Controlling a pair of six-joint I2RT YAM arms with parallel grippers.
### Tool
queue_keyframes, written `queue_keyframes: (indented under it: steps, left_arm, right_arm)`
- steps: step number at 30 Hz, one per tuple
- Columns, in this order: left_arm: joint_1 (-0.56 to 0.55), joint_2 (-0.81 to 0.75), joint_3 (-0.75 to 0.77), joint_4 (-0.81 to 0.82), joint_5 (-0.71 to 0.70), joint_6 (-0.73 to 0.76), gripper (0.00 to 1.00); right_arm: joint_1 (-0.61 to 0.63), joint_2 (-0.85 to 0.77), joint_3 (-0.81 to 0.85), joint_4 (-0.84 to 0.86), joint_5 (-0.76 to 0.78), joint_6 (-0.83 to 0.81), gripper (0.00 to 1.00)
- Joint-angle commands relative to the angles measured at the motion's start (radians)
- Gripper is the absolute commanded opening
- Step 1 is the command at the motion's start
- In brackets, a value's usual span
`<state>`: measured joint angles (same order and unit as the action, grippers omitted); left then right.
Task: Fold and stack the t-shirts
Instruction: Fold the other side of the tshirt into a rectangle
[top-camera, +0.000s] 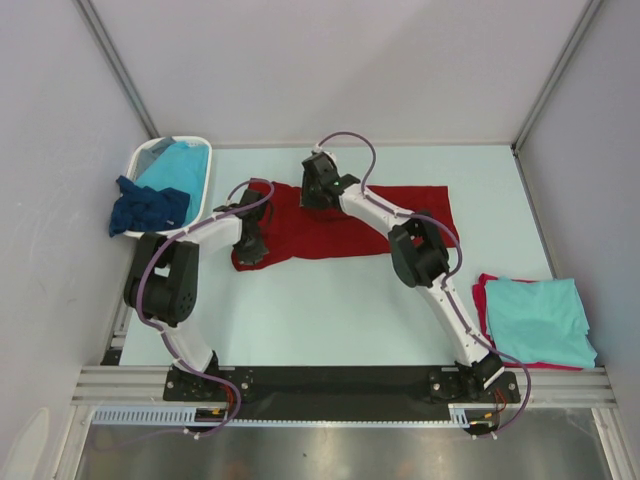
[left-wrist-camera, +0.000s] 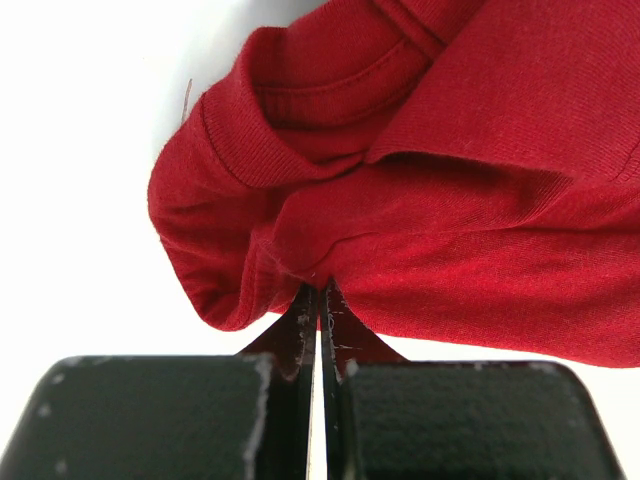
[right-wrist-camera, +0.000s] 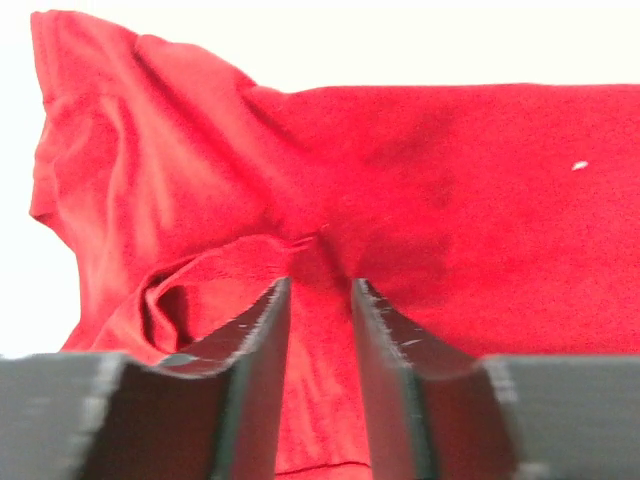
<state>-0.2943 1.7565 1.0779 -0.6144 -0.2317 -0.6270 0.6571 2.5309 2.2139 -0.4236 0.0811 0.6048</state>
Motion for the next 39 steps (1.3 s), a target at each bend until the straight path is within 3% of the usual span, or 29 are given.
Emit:
queue_keyframes:
  steps: [1,5,10,15,19,28,30,33,39]
  left_arm:
    - [-0.005,-0.038,-0.022,-0.044,0.002,0.015,0.07]
    - [-0.016,-0.113,-0.026,-0.042,-0.024,0.015,0.16]
    - [-0.032,-0.17,0.008,-0.045,-0.044,0.023,0.23]
    - [-0.091,-0.157,0.121,-0.073,-0.101,0.032,0.25]
    - [-0.129,-0.103,0.2,-0.065,-0.112,0.053,0.27]
    - [-0.129,0.092,0.367,-0.081,-0.081,0.052,0.26]
    - [-0.129,0.103,0.385,-0.084,-0.081,0.052,0.25]
    - [-0.129,0.115,0.41,-0.085,-0.083,0.05,0.25]
    - [-0.132,0.104,0.425,-0.104,-0.093,0.05,0.25]
  right_arm:
    - [-0.001,-0.108,-0.038,0.005,0.078,-0.033,0.43]
    - [0.013,-0.352,-0.302,0.043,0.147,-0.068,0.52]
    - [-0.004,-0.544,-0.557,-0.032,0.166,-0.048,0.44]
    - [-0.01,-0.679,-0.791,0.019,0.181,-0.022,0.45]
    - [-0.001,-0.695,-0.821,-0.033,0.155,-0.011,0.44]
    - [-0.02,-0.69,-0.916,-0.015,0.137,-0.014,0.24]
    - [-0.031,-0.669,-0.905,-0.012,0.123,-0.014,0.14]
    - [-0.042,-0.65,-0.896,-0.006,0.109,-0.014,0.08]
    - [-0.05,-0.636,-0.896,0.011,0.097,-0.008,0.02]
